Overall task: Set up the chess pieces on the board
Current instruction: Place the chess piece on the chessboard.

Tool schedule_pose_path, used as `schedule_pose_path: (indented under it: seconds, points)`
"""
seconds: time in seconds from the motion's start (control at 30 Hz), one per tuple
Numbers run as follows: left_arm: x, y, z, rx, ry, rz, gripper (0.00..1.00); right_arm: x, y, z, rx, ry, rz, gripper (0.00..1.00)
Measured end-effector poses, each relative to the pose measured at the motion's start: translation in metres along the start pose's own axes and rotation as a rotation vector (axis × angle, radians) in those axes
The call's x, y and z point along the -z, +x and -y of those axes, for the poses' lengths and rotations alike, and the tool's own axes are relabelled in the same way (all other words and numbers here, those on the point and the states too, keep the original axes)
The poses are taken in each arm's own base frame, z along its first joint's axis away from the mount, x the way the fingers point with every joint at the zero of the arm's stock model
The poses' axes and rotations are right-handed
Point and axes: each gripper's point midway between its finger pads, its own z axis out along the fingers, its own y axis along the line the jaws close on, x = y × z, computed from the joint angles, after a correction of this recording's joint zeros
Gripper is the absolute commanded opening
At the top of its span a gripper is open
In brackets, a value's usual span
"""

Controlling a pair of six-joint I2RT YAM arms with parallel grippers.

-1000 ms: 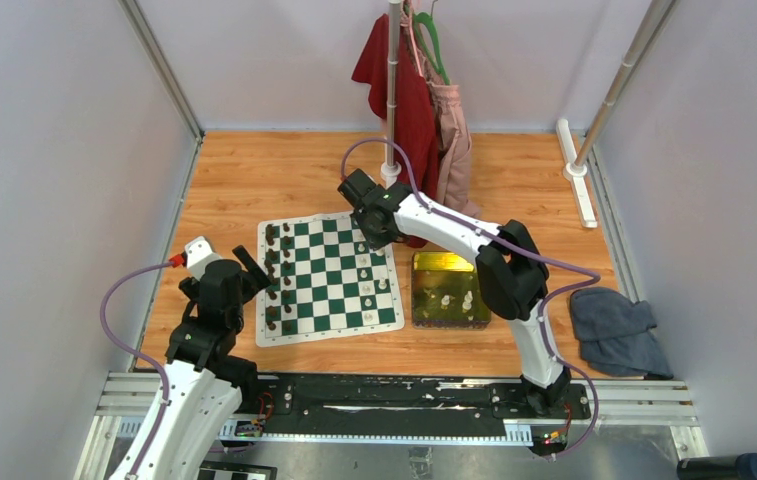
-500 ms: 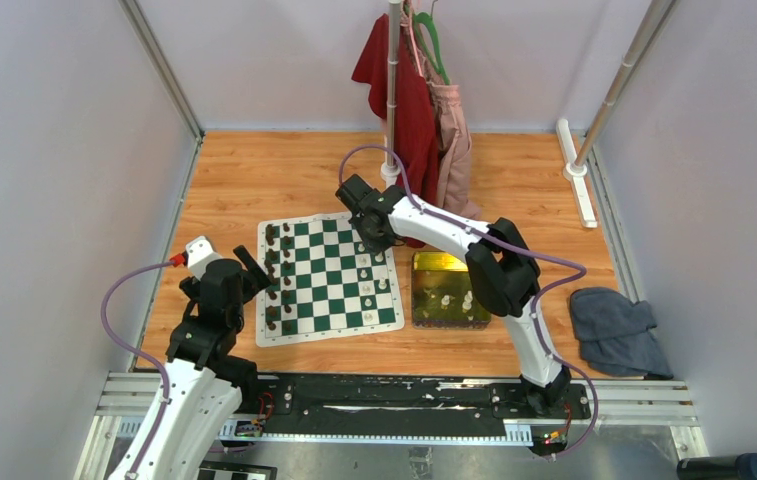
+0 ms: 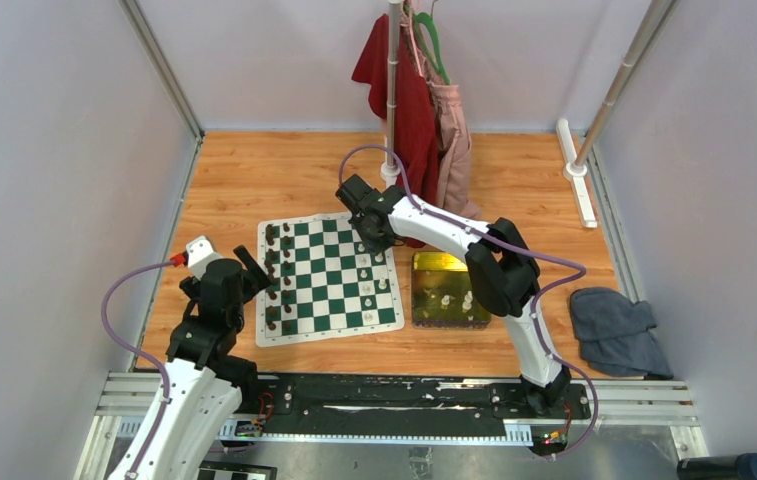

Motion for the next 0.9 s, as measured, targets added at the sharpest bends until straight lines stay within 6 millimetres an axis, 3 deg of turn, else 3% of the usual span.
schedule_pose_path:
  seconds: [0.9]
  points:
    - [-0.0006,0.0009,-0.0002,-0.003,-0.003,-0.004,1.00,0.0000,-0.0001,-0.0014,0.003,-0.008,0.000,0.19]
